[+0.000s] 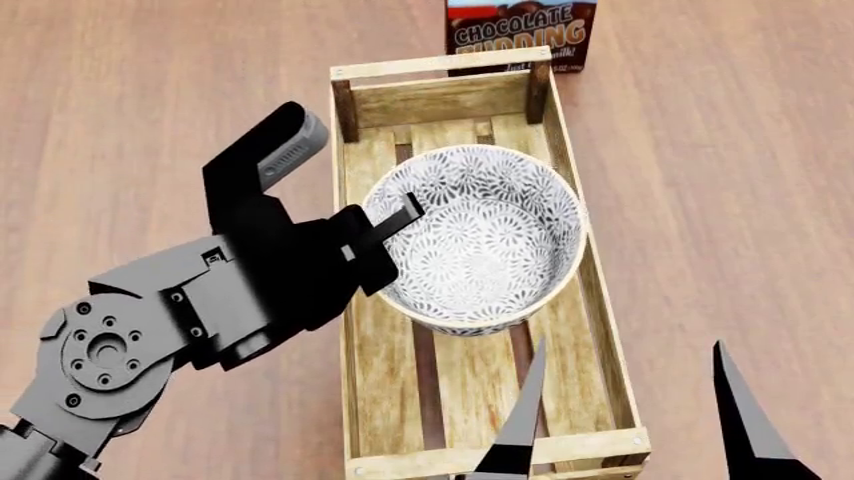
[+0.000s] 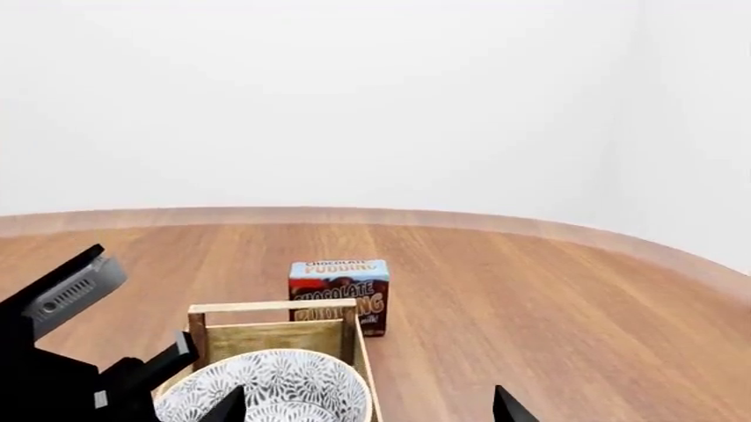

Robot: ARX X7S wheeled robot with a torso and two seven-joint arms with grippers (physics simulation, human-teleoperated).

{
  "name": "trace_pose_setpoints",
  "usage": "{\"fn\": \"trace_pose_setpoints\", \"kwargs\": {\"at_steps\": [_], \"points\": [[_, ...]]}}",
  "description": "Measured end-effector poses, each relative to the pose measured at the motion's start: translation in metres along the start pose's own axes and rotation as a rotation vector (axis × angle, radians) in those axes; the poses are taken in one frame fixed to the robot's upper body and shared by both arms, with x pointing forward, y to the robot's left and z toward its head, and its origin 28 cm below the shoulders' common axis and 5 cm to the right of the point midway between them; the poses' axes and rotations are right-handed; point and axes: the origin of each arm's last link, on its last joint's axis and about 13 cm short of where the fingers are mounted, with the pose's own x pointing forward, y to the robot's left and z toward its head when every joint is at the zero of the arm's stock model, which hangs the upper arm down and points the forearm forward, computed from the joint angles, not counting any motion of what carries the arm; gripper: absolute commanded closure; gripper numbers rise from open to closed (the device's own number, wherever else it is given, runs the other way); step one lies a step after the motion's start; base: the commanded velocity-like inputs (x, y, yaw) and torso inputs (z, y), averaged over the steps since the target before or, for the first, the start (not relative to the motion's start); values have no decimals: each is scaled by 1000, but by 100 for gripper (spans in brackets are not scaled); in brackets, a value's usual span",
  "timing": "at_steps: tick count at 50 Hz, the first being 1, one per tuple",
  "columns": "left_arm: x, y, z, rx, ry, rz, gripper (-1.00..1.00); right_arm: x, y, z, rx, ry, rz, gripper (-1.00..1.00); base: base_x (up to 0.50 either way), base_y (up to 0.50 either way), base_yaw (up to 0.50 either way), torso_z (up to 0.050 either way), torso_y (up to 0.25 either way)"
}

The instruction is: Pick up the bowl on the left and put it in the tray.

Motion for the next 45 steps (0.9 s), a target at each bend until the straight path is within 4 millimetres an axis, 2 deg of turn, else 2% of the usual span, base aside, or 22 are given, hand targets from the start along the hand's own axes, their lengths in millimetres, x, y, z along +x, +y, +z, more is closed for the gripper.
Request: {"fn": "trace_pose_setpoints", "kwargs": {"at_steps": [45], "points": [[18, 6, -8, 19, 11, 12, 100, 0, -1, 0, 15, -1, 1, -100, 0, 0, 0, 0, 0]]}}
